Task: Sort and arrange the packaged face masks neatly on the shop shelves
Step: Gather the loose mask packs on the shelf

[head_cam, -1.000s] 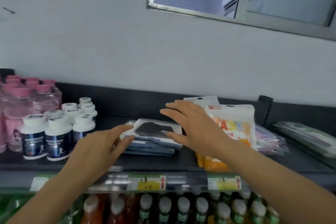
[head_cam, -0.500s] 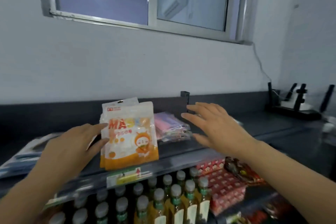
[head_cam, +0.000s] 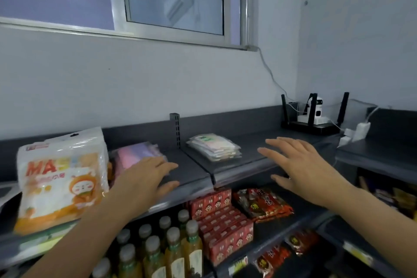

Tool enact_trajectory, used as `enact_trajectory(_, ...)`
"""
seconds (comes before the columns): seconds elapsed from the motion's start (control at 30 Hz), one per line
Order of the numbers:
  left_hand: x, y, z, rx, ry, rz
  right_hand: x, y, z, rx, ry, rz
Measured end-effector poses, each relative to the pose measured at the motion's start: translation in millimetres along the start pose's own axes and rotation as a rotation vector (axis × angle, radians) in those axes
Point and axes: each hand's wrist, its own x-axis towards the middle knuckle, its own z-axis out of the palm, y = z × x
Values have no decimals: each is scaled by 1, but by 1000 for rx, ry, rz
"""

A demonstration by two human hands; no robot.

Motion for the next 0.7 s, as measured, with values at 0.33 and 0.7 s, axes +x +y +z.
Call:
enact_trajectory(0.33, 104, 45, 79, -64, -57, 67, -5, 67, 67, -22, -37, 85)
enact_trajectory(0.7, 232, 34, 177, 11, -232, 23, 100, 125, 195, 48, -77, 1)
